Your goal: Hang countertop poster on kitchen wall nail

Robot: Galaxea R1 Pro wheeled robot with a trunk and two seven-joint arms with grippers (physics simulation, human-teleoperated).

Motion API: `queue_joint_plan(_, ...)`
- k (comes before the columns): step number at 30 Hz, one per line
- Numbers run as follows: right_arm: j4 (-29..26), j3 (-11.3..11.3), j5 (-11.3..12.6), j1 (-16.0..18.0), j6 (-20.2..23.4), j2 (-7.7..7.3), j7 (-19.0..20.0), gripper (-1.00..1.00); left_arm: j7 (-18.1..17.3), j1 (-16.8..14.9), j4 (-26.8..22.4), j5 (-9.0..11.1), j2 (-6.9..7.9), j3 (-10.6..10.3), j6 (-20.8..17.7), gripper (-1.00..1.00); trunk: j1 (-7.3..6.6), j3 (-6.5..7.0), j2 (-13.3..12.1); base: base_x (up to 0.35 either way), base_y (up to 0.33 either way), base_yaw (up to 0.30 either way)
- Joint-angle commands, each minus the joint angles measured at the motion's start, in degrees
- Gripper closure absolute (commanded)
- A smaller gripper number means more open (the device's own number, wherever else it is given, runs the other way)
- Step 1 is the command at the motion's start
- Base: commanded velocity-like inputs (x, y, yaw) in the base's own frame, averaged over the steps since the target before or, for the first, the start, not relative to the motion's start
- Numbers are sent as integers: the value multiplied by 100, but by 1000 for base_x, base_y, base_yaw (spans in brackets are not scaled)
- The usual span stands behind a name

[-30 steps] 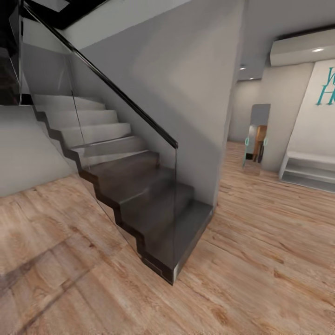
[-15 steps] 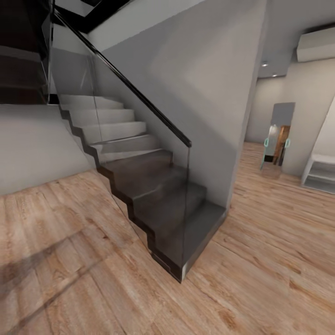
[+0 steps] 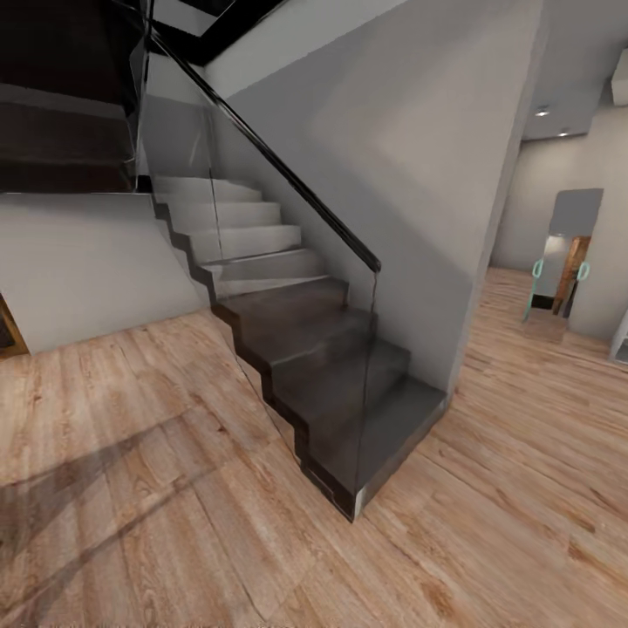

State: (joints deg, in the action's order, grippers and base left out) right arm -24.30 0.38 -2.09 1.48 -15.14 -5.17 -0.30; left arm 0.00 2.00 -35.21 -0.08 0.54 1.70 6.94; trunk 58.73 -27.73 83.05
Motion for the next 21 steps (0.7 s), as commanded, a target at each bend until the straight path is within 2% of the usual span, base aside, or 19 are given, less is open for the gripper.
queue_joint_plan(1, 4, 5, -22, 4, -16, -1, -4, -100, 0, 2, -5, -1, -1, 6, 9, -100, 0, -9, 3, -8, -9, 243)
queue_joint_plan(7, 4, 6, -28, 3, -17, 3, -5, -100, 0, 2, -3, -1, -1, 6, 10, -100, 0, -32, 3, -12, -12, 242)
queue_joint_plan(16, 4, 2, -27, 5, -13, -1, 3, -100, 0, 2, -3, -1, -1, 6, 10, -100, 0, -43, 3, -151, -149, 80)
queue_joint_plan(21, 4, 1, -28, 3, -17, -1, -3, -100, 0, 2, -3, -1, -1, 6, 9, -100, 0, -52, 3, -40, -46, 192)
